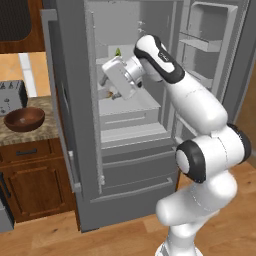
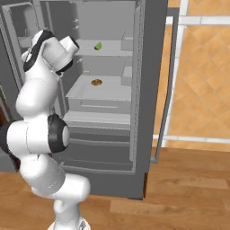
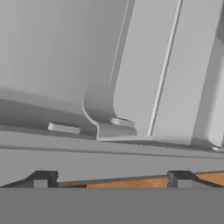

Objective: Grab a lemon wedge from the fridge and one ice cube from the ice bowl, and put them in the glass of lemonade.

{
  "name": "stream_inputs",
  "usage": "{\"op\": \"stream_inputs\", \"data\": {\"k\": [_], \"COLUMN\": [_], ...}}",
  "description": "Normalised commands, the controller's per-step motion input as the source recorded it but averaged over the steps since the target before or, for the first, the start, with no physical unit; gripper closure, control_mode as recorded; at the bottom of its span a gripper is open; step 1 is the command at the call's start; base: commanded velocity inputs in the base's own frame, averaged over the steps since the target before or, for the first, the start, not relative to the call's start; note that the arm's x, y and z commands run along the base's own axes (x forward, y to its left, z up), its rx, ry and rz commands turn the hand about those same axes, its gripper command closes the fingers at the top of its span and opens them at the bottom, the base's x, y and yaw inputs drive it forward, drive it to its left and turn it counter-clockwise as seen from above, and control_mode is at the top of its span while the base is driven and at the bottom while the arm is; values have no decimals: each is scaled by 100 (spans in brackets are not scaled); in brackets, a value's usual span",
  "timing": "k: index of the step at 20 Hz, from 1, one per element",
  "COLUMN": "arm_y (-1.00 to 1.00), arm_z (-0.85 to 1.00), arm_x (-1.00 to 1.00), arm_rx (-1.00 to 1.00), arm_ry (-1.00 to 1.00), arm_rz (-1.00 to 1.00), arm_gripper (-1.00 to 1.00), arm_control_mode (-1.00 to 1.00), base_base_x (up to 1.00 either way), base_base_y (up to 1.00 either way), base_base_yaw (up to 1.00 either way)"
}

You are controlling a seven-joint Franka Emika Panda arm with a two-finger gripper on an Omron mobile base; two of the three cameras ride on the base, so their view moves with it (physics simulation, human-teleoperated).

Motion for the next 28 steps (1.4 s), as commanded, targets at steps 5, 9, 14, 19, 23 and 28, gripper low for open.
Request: {"op": "stream_inputs", "data": {"k": [5, 9, 14, 19, 23, 28], "arm_y": [19, 0, -5, -49, -93, -75], "arm_z": [0, 6, 11, 6, 26, 14], "arm_x": [-62, -72, -29, -27, -4, -4], "arm_rx": [0, 0, 0, -1, -13, -29], "arm_ry": [-7, -8, -6, -10, -21, -26], "arm_rz": [2, 0, -9, -21, -21, -17], "arm_gripper": [-100, -100, -100, -100, -100, -100], "arm_control_mode": [-100, -100, -100, -100, -100, -100], "base_base_x": [0, 0, 0, 0, 0, 0], "base_base_y": [0, 0, 0, 0, 0, 0], "base_base_yaw": [0, 0, 0, 0, 0, 0]}}
